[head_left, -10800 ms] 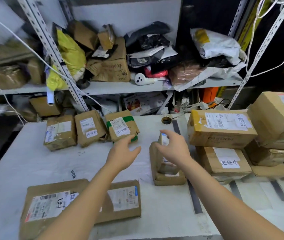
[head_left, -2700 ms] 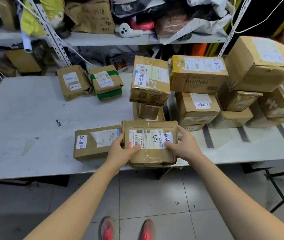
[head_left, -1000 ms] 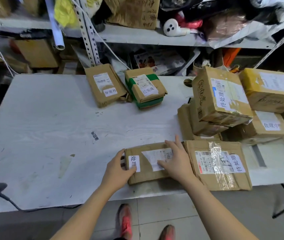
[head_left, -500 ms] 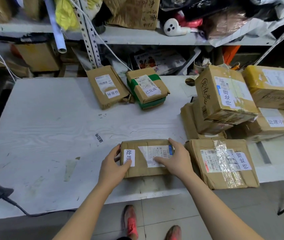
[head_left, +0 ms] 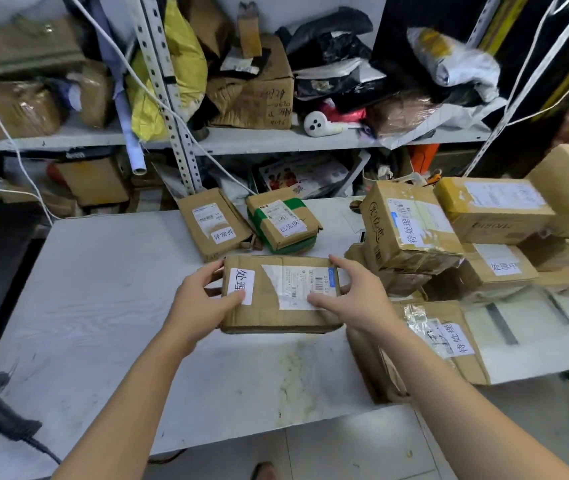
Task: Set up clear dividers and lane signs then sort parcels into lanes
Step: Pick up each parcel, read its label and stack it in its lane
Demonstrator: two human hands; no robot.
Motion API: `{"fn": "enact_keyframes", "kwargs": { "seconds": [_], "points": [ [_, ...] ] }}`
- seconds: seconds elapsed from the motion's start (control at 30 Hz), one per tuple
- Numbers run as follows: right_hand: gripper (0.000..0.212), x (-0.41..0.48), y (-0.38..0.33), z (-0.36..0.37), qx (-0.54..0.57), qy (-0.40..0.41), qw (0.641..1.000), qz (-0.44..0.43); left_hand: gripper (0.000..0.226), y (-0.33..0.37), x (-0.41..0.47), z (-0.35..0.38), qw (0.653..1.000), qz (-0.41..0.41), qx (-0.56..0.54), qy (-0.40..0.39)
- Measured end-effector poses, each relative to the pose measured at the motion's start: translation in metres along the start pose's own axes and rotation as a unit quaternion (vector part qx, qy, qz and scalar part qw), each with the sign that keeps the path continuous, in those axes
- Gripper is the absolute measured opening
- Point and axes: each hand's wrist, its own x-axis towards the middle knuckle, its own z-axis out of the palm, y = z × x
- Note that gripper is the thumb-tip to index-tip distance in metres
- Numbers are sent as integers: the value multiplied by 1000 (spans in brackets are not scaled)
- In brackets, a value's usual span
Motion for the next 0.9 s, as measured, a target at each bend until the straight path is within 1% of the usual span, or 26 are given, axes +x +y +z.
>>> {"fn": "enact_keyframes", "kwargs": {
  "seconds": [0.2, 0.37, 0.43, 0.5, 0.63, 0.77, 0.9],
  "points": [
    [93, -6, -24, -57, 43, 21, 999, -25, 65, 72, -16, 5, 999, 52, 10, -4],
    [94, -14, -16, -112, 82, 38, 995, -43, 55, 122, -37, 38, 995, 93, 16, -15],
    [93, -20, -6, -137, 95, 43, 993, -48, 52, 138, -46, 60, 994, 107, 29, -13],
    [92, -26, 9, -164, 98, 48, 992, -55, 54, 152, -55, 84, 993, 114, 40, -11],
    [89, -40, 40, -226, 99, 65, 991, -69, 72, 181, -70, 144, 992, 123, 32, -13],
    [90, -45, 73, -286, 100, 78, 990, -69, 68, 210, -84, 208, 991, 134, 9, -18],
    [85, -46, 99, -338, 113, 86, 987, -77, 67, 238, -93, 260, 990, 141, 8, -23]
  ]
}}
